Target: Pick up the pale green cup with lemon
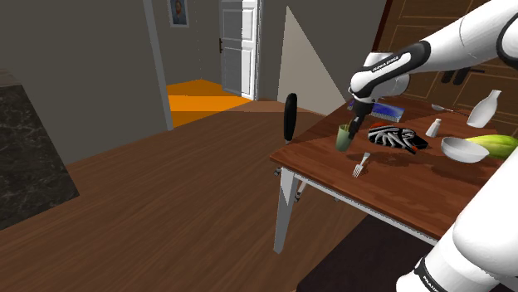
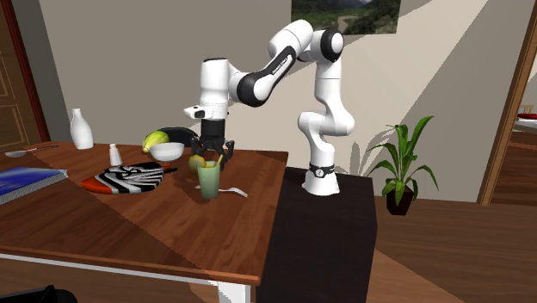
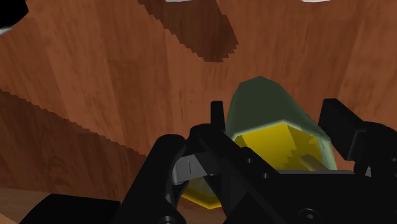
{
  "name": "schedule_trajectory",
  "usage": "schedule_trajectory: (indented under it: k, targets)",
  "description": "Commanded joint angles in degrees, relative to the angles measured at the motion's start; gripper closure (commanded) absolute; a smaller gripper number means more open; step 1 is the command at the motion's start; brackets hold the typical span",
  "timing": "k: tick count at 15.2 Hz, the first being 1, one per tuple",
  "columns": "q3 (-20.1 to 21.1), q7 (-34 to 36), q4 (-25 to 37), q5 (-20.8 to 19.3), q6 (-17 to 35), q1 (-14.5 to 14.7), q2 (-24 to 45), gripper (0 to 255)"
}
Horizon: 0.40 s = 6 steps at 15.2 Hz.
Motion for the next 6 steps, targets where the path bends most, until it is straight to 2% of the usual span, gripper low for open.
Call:
schedule_trajectory:
  k: [1, 6]
  targets:
    - [0.0, 0.1, 1.1, -0.2, -1.6, 0.0, -0.6, 255]
    - [0.1, 0.4, 2.5, -0.7, -4.0, 0.1, -1.7, 255]
